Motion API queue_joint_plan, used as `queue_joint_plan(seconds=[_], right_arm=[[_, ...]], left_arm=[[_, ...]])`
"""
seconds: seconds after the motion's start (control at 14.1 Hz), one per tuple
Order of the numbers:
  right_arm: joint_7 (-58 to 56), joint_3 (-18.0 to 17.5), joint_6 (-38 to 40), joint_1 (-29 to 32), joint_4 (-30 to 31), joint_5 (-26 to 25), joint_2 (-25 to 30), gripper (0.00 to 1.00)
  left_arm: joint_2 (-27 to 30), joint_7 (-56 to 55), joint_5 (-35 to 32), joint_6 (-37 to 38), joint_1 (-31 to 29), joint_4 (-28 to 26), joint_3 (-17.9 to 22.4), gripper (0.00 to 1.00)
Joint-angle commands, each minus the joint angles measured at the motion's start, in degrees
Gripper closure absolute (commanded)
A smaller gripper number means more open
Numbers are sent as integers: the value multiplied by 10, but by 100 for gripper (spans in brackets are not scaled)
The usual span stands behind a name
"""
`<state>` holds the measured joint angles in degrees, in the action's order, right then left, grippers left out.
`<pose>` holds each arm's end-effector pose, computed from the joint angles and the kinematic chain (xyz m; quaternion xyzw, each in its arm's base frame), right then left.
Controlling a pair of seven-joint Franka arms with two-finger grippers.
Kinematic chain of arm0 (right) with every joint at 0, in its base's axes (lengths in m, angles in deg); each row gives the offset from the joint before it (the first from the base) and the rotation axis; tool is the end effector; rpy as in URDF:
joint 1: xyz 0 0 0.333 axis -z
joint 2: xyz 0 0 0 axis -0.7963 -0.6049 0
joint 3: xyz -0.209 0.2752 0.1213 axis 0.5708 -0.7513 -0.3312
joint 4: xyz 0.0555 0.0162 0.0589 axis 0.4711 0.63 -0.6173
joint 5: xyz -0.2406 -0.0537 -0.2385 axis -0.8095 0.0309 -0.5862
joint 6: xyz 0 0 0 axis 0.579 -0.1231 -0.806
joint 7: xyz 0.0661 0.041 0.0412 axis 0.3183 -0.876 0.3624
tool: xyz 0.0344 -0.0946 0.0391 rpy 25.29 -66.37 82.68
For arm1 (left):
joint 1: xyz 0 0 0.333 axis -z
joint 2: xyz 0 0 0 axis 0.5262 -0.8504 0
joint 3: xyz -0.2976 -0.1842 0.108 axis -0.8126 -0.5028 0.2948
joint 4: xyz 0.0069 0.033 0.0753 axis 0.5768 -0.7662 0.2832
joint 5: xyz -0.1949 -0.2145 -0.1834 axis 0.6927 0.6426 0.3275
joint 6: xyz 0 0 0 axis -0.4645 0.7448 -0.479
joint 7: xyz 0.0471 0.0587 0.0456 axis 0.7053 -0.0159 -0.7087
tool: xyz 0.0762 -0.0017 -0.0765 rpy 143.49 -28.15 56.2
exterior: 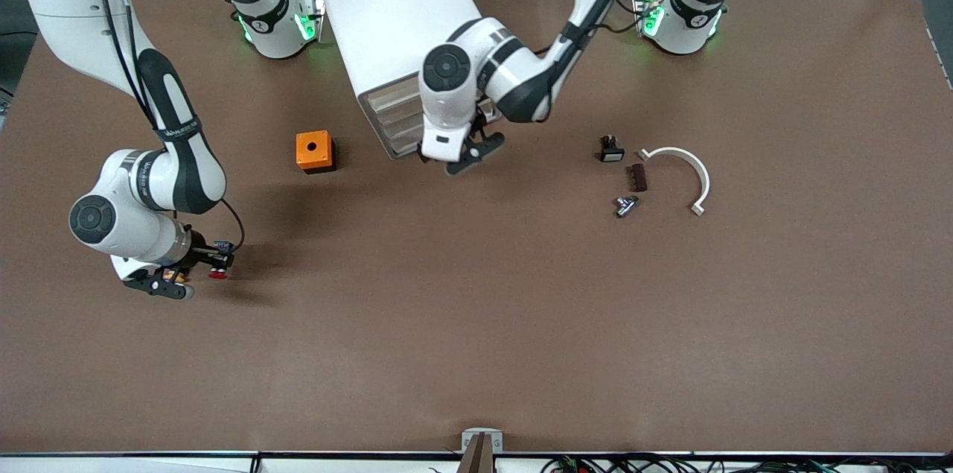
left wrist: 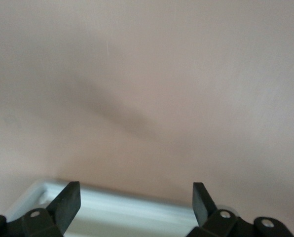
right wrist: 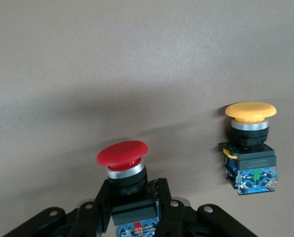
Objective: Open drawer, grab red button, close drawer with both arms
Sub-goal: 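Push the drawer shut with the left gripper while the right gripper carries the button, then set the red button beside the yellow button and open the right gripper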
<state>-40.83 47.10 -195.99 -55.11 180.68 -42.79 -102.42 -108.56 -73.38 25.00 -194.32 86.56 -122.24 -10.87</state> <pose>0.6227 -0.0340 0.2904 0.9921 -0.1217 -0.0287 0.0102 0.4400 -0.5392 0.3788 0.9523 0.2994 -0.0572 0.0167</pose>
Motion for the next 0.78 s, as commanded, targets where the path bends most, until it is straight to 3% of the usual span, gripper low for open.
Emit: queue_joint_plan(seconds=[0.0,0.21,0.28,0.36,0.43,0.71], right_arm=[[2,-11,-2,14,1,6,-2,100],[2,-11,-4,14,1,6,-3,100],[2,-11,-5,14,-1,6,-4,87],[2,-11,-8,14,-2,6,-5,15],[2,-11,-9,14,-2,6,-6,0],[-4,-11,-3,13,-10,5,-3,0]], left_arm=[[48,23,-50,11,-74,-15,-4,0],[87,39,-100,23,-136,-15,-4,0],[102,62,-119,41,-157,-14,-4,0],[119,96,-129,57,-181,-14,-5,0],[135,133,-129,71,-206,-14,-6,0],[196,265,-130,147,-294,-11,-4,0]])
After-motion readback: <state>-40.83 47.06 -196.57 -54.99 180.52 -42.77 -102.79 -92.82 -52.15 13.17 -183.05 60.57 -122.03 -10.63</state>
